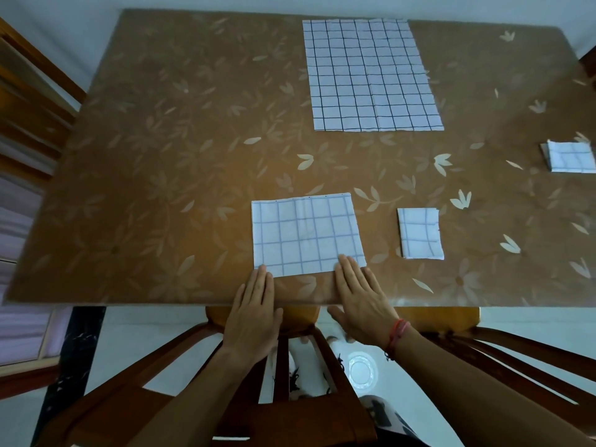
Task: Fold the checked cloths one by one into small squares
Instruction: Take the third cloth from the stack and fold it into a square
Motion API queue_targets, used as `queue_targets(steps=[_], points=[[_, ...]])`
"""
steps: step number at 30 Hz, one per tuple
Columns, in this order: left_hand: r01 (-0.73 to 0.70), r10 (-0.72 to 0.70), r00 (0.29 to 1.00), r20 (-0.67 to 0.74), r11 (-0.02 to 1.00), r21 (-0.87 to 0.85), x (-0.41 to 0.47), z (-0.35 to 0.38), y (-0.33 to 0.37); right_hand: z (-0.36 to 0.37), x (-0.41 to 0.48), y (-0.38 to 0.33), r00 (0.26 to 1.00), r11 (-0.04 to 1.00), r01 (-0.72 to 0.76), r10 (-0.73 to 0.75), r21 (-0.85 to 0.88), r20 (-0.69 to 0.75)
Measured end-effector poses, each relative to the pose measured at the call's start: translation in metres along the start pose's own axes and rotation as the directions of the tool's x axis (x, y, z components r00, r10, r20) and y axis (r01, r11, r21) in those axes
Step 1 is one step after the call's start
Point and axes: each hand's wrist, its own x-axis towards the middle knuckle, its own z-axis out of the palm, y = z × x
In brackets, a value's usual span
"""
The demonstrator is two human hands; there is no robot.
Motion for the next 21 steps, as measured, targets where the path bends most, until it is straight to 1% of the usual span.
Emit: queue_targets(steps=[6,12,16,19,21], points=[[0.016,-0.016,1.0,0.025,1.0,0.012,-0.003,0.0,-0.005,0.001,-0.008,0.024,1.0,0.999,-0.021,0.021,-0.031,0.009],[0.038,-0.036,0.998,0.049,0.998,-0.048,0.0,-0.008,0.0,-0.002,-0.006,0.022,1.0,1.0,-0.019,0.019,-0.002,0.005],[0.056,-0.058,0.998,-0.017,0.993,-0.102,0.01,-0.02,0.011,-0.008,-0.001,0.028,0.999,0.995,0.015,-0.012,0.094,-0.039],[-0.008,0.002,0.999,-0.043,0.991,-0.135,0.019,-0.029,0.025,-0.021,0.005,0.031,0.998,0.977,0.024,-0.013,0.213,-0.055],[-0.061,0.057,0.998,-0.036,0.989,-0.138,0.026,-0.034,0.037,-0.029,0.01,0.033,0.998,0.95,-0.004,0.021,0.311,-0.052]])
